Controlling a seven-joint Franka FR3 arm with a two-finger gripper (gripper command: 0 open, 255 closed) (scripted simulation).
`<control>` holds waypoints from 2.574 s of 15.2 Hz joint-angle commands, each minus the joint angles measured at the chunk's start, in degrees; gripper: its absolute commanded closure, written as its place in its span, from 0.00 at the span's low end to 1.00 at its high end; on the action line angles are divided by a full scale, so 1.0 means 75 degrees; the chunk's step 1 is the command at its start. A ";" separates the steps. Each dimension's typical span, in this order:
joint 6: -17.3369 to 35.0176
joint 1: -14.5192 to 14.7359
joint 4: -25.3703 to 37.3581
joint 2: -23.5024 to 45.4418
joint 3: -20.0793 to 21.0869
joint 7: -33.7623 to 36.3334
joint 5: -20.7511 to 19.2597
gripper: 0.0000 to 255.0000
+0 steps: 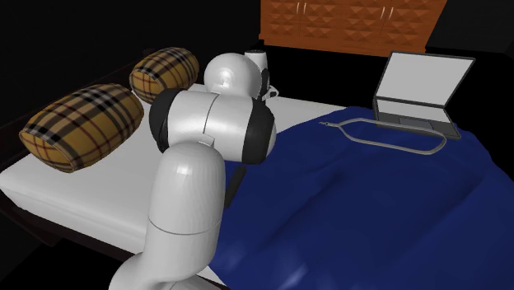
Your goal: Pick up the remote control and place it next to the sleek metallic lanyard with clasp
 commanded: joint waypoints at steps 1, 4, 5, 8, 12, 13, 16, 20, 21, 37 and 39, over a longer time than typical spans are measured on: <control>-0.0177 0.0002 0.0122 -0.0058 0.0013 -0.0015 0.0023 1.00; -0.0440 0.0002 0.0301 -0.0146 0.0030 -0.0041 0.0056 1.00; -0.0530 0.0002 0.0365 -0.0172 0.0035 -0.0049 0.0066 1.00; -0.0802 0.0006 0.0572 -0.0242 0.0049 -0.0073 0.0094 1.00; -0.1176 0.0018 0.0881 -0.0311 0.0065 -0.0102 0.0124 1.00; -0.1272 0.0021 0.0964 -0.0324 0.0069 -0.0108 0.0130 1.00; -0.1565 0.0036 0.1232 -0.0352 0.0078 -0.0127 0.0145 1.00; -0.1970 0.0064 0.1631 -0.0361 0.0087 -0.0149 0.0156 1.00; -0.2074 0.0072 0.1739 -0.0358 0.0089 -0.0154 0.0157 1.00; -0.2184 -0.1201 0.1012 -0.1292 -0.0312 -0.1791 0.0516 1.00; -0.2136 -0.1437 0.0882 -0.1390 -0.0416 -0.2123 0.0566 1.00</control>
